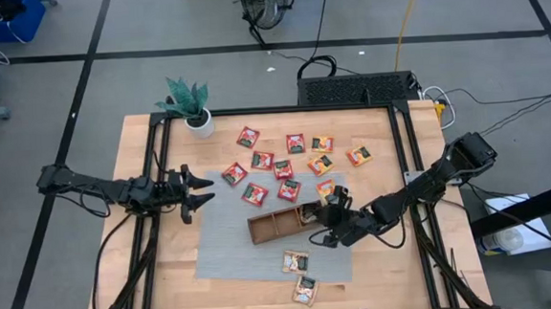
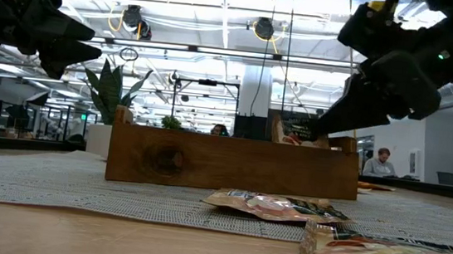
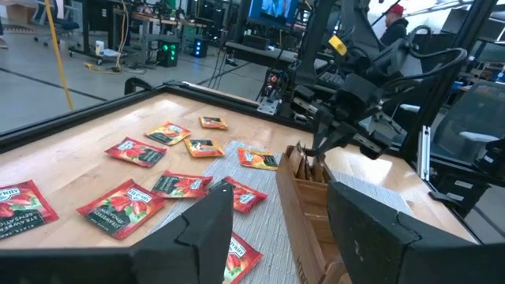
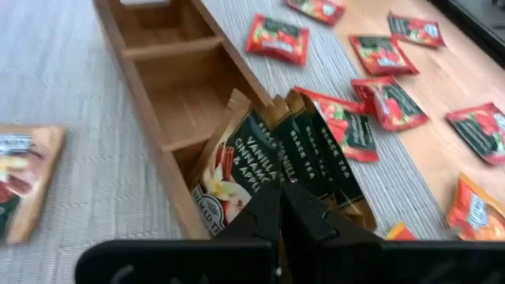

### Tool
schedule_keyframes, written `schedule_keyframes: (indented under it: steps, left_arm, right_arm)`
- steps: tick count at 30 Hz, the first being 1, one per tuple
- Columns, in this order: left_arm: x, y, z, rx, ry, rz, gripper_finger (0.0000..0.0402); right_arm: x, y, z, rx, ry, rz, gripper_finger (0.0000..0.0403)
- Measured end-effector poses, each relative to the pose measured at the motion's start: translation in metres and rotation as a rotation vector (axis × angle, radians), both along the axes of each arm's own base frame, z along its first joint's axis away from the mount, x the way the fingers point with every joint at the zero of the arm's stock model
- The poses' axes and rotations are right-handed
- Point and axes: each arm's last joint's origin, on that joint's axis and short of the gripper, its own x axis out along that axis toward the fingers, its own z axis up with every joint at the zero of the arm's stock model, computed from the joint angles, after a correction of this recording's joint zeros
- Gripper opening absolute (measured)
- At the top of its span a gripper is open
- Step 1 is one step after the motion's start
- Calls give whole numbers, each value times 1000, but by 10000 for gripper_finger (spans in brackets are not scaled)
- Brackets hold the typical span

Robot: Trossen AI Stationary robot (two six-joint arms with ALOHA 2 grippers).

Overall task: Pick & Place Tea
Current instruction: Put the brown tea bag into the right compartment of the wood organizer

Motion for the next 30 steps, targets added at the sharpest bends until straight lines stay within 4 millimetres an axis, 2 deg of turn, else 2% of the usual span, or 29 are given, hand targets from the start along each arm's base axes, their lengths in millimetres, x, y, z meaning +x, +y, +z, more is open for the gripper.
schedule_keyframes:
  steps: [8, 21, 24, 30]
  left_arm:
    - [0, 0, 0, 0, 0, 0, 205]
    - [0, 0, 0, 0, 0, 0, 205]
    - [0, 0, 0, 0, 0, 0, 205]
    - [0, 0, 0, 0, 0, 0, 205]
  right_arm:
    - [-5, 1, -3, -52, -87, -33, 0]
    - [-9, -1, -8, -52, -92, -34, 0]
    - [-9, 1, -7, -72, -84, -13, 13]
    - [-6, 3, -4, -97, -113, 16, 64]
